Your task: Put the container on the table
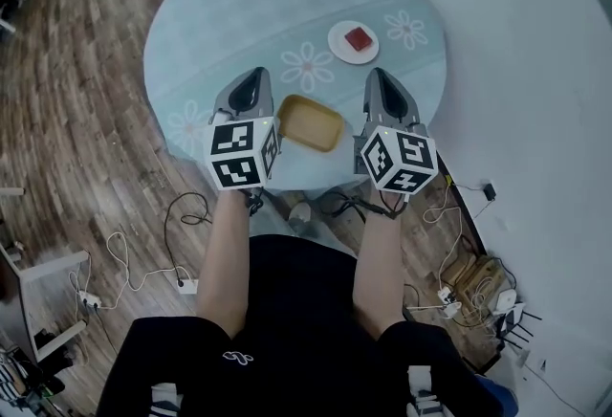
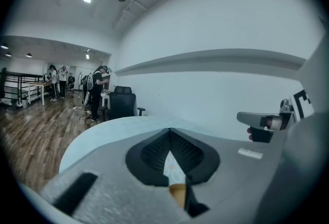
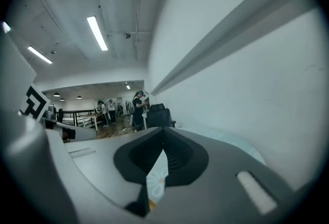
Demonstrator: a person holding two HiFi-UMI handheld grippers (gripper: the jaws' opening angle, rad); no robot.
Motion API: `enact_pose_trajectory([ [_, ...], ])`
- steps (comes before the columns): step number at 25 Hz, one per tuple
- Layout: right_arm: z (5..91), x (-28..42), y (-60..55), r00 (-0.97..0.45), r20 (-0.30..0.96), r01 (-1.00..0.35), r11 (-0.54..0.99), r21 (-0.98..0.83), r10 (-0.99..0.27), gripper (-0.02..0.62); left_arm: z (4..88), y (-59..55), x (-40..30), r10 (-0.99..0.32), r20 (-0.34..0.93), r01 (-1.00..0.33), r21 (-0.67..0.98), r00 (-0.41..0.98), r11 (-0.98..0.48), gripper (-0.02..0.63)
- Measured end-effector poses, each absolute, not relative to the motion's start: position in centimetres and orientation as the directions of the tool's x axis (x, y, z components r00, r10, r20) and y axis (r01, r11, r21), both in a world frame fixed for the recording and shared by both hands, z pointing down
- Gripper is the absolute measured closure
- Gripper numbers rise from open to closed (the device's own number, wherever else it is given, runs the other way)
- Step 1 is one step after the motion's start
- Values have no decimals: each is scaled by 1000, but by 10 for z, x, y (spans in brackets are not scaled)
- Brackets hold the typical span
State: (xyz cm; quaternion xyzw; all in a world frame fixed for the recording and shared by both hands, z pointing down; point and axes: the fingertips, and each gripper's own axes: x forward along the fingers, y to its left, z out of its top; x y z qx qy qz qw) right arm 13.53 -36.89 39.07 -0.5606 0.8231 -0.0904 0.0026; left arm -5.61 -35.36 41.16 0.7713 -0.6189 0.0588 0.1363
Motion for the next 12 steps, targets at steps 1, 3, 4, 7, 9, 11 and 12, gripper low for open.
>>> enact_pose_trajectory([
  [1, 379, 139, -367, -369, 66, -923, 358, -140, -927, 586, 403, -354, -52, -944, 237, -970, 135, 229, -201, 604],
  [3, 364, 145, -365, -363, 49, -929, 357, -102, -931, 586, 384, -354, -44, -952, 194, -969, 127, 236, -214, 604],
  [4, 360, 149, -364, -359, 51, -931, 355, -84, -932, 586, 375, -355, -39, -955, 176, -968, 121, 240, -221, 604],
  [7, 346, 162, -363, -354, 34, -933, 351, -75, -935, 586, 352, -355, -25, -958, 132, -965, 99, 253, -242, 604],
  [9, 337, 167, -361, -358, 10, -930, 355, -95, -934, 586, 342, -354, -20, -959, 114, -964, 88, 259, -250, 604],
  [11, 331, 171, -359, -362, -6, -928, 361, -97, -932, 586, 337, -352, -16, -959, 104, -964, 83, 262, -254, 604],
  [12, 329, 172, -358, -363, -13, -927, 363, -96, -932, 586, 335, -352, -14, -959, 101, -963, 80, 264, -256, 604],
])
